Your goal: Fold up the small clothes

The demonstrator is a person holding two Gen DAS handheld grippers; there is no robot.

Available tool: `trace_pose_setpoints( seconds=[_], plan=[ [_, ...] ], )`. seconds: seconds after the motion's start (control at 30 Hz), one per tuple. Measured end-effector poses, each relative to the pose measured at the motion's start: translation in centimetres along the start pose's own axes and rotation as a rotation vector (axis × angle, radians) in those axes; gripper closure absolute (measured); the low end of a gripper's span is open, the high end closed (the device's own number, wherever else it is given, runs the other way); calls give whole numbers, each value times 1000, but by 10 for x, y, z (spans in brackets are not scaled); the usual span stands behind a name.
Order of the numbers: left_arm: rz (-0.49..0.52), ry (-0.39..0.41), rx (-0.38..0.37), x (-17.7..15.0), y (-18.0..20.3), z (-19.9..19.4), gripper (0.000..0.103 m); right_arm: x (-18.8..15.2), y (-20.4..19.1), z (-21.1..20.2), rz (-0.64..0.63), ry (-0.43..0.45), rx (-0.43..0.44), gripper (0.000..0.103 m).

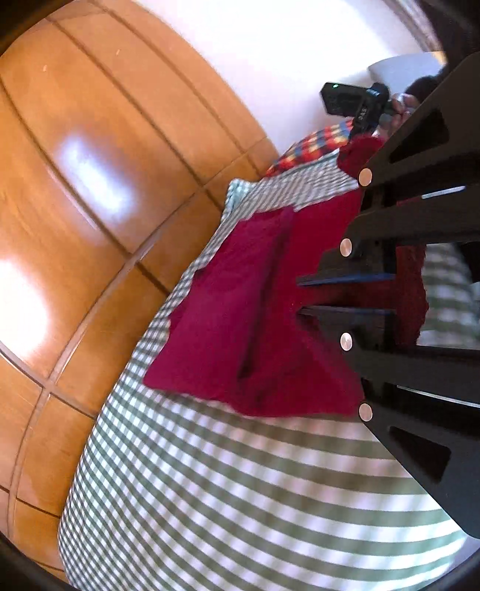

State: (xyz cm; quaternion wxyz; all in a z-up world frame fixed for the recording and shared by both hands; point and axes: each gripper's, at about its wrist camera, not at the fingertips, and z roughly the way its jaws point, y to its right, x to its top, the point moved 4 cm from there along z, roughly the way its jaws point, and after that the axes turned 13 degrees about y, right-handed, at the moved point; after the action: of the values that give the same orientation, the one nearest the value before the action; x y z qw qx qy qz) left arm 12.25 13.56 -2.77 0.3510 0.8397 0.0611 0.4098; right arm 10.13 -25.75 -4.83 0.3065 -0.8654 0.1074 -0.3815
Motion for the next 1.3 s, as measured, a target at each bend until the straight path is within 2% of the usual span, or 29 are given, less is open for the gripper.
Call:
trace_pose_setpoints(
  seconds=[0.13, 0.2, 0.23, 0.27, 0.3, 0.33, 0.37, 0.47, 0.53, 0.6, 0.67, 0.77, 0.83, 0.93, 1.0, 1.07, 1.17, 1.2, 1.23, 1.27, 1.3],
  plan=[
    [-52, -14, 97, 31, -23, 48, 95, 19, 26, 29, 42, -8, -77, 93],
    [-71, -25, 133, 44, -28, 74, 94, 30, 45, 36, 72, -21, -105, 88],
    [-81, -27, 136, 44, -32, 74, 82, 31, 50, 40, 92, -25, -102, 84],
    [-96, -27, 120, 49, -33, 78, 69, 32, 55, 41, 102, -22, -102, 76],
    [-116, -14, 108, 55, -35, 78, 61, 34, 58, 39, 106, -17, -99, 68],
    [-128, 0, 105, 59, -37, 76, 44, 36, 59, 35, 122, -8, -76, 46],
    [-140, 26, 100, 64, -40, 69, 38, 36, 60, 27, 137, 2, -59, 33],
    [-122, 59, 123, 66, -49, 53, 38, 44, 63, 1, 121, 60, -31, 33],
    [-28, 54, 166, 58, -51, 44, 38, 44, 65, -21, 91, 91, -51, 33],
    [105, 23, 217, 39, -48, 40, 38, 38, 63, -32, 0, 99, -133, 32],
    [172, -13, 228, 23, -48, 44, 38, 29, 58, -33, -66, 78, -195, 36],
    [202, -39, 225, 8, -48, 51, 39, 23, 56, -15, -144, 64, -287, 47],
    [200, -23, 218, 9, -47, 56, 43, 26, 58, -2, -167, 66, -321, 47],
    [187, -7, 202, 19, -44, 67, 43, 34, 62, 17, -205, 72, -366, 47],
    [174, -6, 182, 28, -42, 77, 43, 40, 67, 40, -220, 62, -380, 58],
    [165, -6, 164, 35, -37, 84, 43, 44, 70, 48, -230, 54, -389, 78],
    [174, -18, 162, 39, -34, 99, 43, 48, 66, 55, -240, 56, -396, 93],
    [182, -27, 173, 39, -34, 106, 43, 48, 63, 55, -253, 60, -396, 93],
    [183, -38, 179, 39, -35, 112, 47, 47, 59, 53, -274, 64, -405, 94],
    [171, -67, 155, 37, -36, 119, 79, 48, 56, 53, -292, 67, -410, 95],
    [167, -93, 146, 35, -36, 124, 88, 49, 51, 49, -315, 75, -411, 95]
  ],
)
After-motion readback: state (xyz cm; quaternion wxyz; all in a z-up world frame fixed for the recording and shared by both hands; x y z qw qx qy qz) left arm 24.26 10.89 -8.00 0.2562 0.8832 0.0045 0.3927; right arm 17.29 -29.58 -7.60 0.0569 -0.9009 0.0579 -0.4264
